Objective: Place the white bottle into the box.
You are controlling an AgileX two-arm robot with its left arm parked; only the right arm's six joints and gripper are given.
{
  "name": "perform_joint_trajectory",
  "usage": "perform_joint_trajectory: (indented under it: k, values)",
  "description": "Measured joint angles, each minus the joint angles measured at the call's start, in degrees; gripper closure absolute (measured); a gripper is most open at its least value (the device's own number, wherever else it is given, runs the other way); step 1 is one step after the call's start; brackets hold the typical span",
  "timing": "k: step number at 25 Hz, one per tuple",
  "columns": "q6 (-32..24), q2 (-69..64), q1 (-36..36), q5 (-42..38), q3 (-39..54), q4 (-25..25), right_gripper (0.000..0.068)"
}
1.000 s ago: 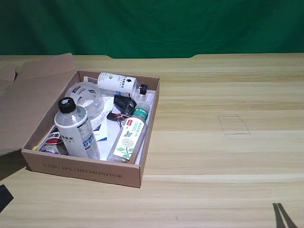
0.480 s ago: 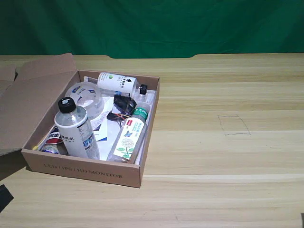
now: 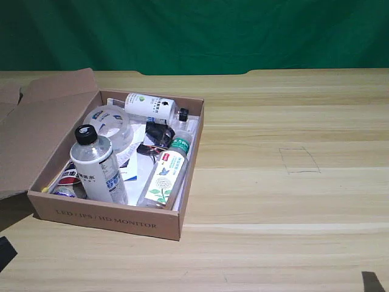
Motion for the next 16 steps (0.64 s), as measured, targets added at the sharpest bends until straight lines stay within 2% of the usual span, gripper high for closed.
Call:
perform_joint_trajectory:
  k: [2,8,16]
  values:
    - [0.12,-0.05,0.0,-0.06,0.0,-1.09,0.068]
    - [0.17,-0.05,0.0,-0.71,0.0,-8.46,0.068]
    - [0.17,-0.05,0.0,-1.13,0.0,-9.82,0.068]
